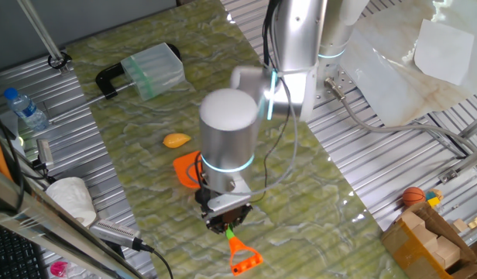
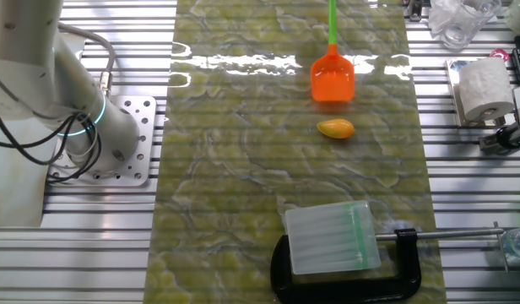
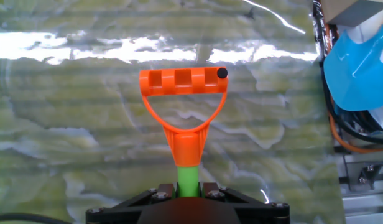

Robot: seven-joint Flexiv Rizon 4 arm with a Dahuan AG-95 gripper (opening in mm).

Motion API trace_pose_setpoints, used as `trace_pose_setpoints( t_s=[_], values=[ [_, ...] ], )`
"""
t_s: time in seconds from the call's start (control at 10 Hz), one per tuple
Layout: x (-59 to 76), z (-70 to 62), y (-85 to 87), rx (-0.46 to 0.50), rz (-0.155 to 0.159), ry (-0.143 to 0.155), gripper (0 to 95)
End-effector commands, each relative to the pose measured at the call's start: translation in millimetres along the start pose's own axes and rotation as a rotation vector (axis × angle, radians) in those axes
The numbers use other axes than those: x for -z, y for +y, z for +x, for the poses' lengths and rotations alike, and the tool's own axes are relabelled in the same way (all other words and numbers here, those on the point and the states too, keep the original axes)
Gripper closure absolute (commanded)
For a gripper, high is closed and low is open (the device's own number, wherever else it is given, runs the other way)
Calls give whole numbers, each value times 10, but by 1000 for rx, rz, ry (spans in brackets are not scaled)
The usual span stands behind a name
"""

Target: Use a shovel to scoop up an object

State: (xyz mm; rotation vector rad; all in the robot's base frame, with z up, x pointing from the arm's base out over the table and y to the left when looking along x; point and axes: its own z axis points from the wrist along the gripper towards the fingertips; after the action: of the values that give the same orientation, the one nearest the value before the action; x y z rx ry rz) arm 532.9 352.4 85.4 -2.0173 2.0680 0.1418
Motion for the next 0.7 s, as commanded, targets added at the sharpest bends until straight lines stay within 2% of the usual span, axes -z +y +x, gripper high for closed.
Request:
trace_pose_setpoints(
  t_s=[0.1, 0.4, 0.7],
  values=[
    [39, 30, 5, -7, 2, -18, 950],
    [53, 82, -16, -8, 4, -47, 950],
    [49, 92, -24, -1, 4, -47, 950]
  ],
)
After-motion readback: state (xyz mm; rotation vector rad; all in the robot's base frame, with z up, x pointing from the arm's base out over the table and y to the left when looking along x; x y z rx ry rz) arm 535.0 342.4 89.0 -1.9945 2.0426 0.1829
